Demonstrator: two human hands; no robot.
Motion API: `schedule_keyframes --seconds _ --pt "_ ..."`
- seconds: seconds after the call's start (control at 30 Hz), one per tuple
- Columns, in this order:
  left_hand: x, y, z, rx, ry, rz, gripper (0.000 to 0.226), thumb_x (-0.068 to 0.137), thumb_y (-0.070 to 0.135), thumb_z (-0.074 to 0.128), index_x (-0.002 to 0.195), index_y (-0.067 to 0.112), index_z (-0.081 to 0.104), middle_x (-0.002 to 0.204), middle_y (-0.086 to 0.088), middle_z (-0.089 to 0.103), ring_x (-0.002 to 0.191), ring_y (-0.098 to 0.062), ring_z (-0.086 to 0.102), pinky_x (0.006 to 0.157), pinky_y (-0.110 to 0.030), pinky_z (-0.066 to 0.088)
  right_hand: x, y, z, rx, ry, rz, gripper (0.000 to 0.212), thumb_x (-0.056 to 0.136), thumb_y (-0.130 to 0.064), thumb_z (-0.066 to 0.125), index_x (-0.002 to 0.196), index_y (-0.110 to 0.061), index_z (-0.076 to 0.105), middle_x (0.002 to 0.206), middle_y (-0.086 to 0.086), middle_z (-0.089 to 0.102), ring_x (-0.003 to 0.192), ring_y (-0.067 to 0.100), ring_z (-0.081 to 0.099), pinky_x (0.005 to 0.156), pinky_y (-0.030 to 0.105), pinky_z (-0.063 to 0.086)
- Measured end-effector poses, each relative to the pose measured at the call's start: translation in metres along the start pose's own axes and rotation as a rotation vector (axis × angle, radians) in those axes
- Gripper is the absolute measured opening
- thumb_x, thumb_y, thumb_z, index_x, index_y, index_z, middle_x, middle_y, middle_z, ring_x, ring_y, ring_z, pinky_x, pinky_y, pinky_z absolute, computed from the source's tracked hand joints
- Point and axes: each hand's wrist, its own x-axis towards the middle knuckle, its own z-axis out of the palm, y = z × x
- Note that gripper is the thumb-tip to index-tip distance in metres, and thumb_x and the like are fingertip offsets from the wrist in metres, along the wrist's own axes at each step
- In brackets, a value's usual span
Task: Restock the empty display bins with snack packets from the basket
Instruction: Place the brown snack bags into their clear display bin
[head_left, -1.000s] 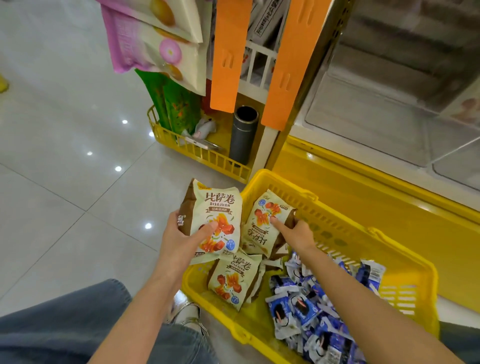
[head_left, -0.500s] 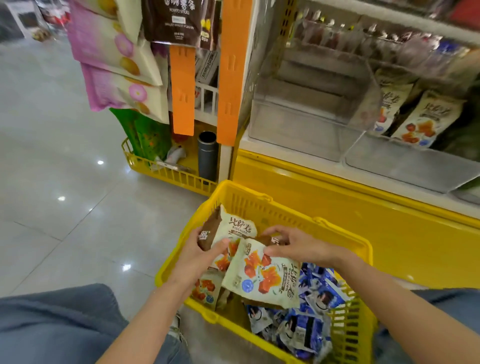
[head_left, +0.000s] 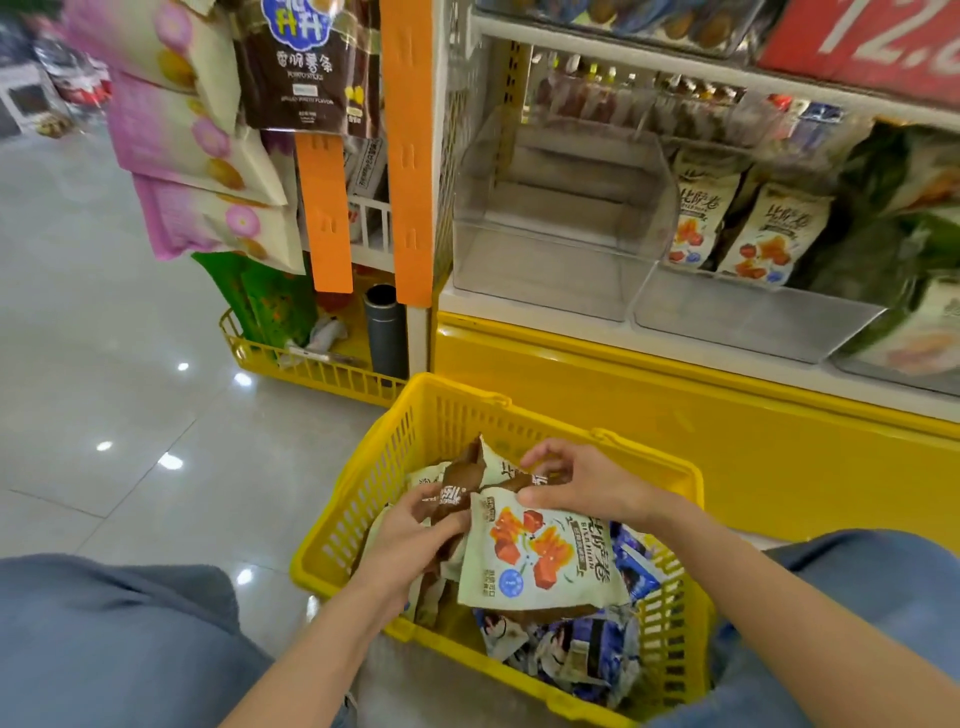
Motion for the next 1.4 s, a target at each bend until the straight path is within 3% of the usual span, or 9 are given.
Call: schedule_keyframes --seconds 0.07,0.3,0.4,0.5,0.63,0.77,0.87,1.07,1.4 --pt "0.002 -0.003 0.007 0.011 0.04 0.015 0.04 0.081 0.025 0.07 0.118 0.026 0.054 0.115 0.009 0.061 0.093 -0.012 0.064 0.078 -0.044 0.053 0.0 -0.002 0.002 0.0 -0.002 -0.019 0.025 0.074 -0.041 0.074 0.092 -0.041 0.056 0.101 -0.011 0.061 0.079 0.005 0.068 0.061 0.015 0.053" --pt "0.019 0.012 0.006 -0.048 0.113 0.12 0.033 0.085 0.027 0.066 0.115 0.027 0.052 0.118 0.003 0.06 0.108 -0.018 0.059 0.095 -0.042 0.048 0.004 0.004 -0.022 -0.038 0.111 -0.012 0.021 0.074 -0.036 0.076 0.087 -0.032 0.061 0.091 -0.01 0.068 0.071 0.004 0.069 0.054 0.013 0.049" --pt "0.024 0.012 0.001 0.011 0.131 0.146 0.043 0.087 0.024 0.064 0.127 0.021 0.048 0.117 0.002 0.058 0.106 -0.018 0.059 0.091 -0.038 0.05 0.004 0.034 -0.032 -0.374 0.137 0.038 0.029 0.072 -0.043 0.076 0.091 -0.03 0.059 0.092 -0.017 0.061 0.081 0.001 0.061 0.058 0.008 0.042" --pt "0.028 0.001 0.002 0.035 0.098 0.123 0.039 0.088 0.024 0.063 0.124 0.022 0.048 0.115 0.003 0.059 0.102 -0.016 0.061 0.087 -0.035 0.052 0.008 0.082 -0.032 -0.704 0.06 0.182 0.047 0.071 -0.053 0.073 0.104 -0.023 0.06 0.103 -0.005 0.064 0.091 0.012 0.059 0.071 0.024 0.046" --pt "0.035 -0.013 0.011 0.042 0.03 0.084 0.034 0.088 0.03 0.062 0.119 0.03 0.05 0.113 0.009 0.06 0.099 -0.009 0.062 0.083 -0.03 0.053 0.013 0.124 -0.017 -0.758 -0.02 0.275 0.054 0.076 -0.058 0.067 0.113 -0.02 0.055 0.109 0.0 0.063 0.087 0.013 0.054 0.067 0.023 0.038" --pt "0.047 -0.019 0.021 0.042 0.01 0.038 0.041 0.088 0.033 0.061 0.127 0.027 0.049 0.122 0.002 0.06 0.105 -0.014 0.062 0.089 -0.033 0.052 0.021 0.141 -0.012 -0.925 0.074 0.299 0.084 0.075 -0.067 0.06 0.137 -0.016 0.036 0.138 0.007 0.046 0.125 0.025 0.043 0.099 0.035 0.038" --pt "0.054 -0.022 0.031 0.032 0.007 0.014 0.053 0.087 0.035 0.061 0.135 0.027 0.043 0.128 0.001 0.056 0.109 -0.015 0.059 0.089 -0.032 0.051 0.01 0.153 -0.009 -0.765 0.167 0.513 0.117 0.069 -0.071 0.062 0.148 -0.006 0.005 0.153 0.012 0.019 0.14 0.03 0.022 0.112 0.039 0.026" --pt "0.064 -0.024 0.053 -0.012 -0.013 0.0 0.032 0.089 0.03 0.06 0.119 0.034 0.049 0.128 0.008 0.054 0.106 -0.012 0.061 0.086 -0.032 0.054 0.0 0.161 0.004 -0.341 0.378 0.656 0.129 0.066 -0.048 0.08 0.145 0.003 -0.008 0.153 0.021 0.01 0.143 0.034 0.012 0.114 0.04 0.019" --pt "0.065 -0.011 0.069 -0.126 0.016 -0.028 0.027 0.089 0.028 0.059 0.114 0.018 0.056 0.11 -0.005 0.068 0.094 -0.019 0.068 0.088 -0.045 0.052 -0.014 0.164 0.031 0.056 0.689 0.556 0.076 0.063 -0.013 0.086 0.123 -0.007 0.039 0.108 0.011 0.061 0.093 0.023 0.063 0.069 0.029 0.054"
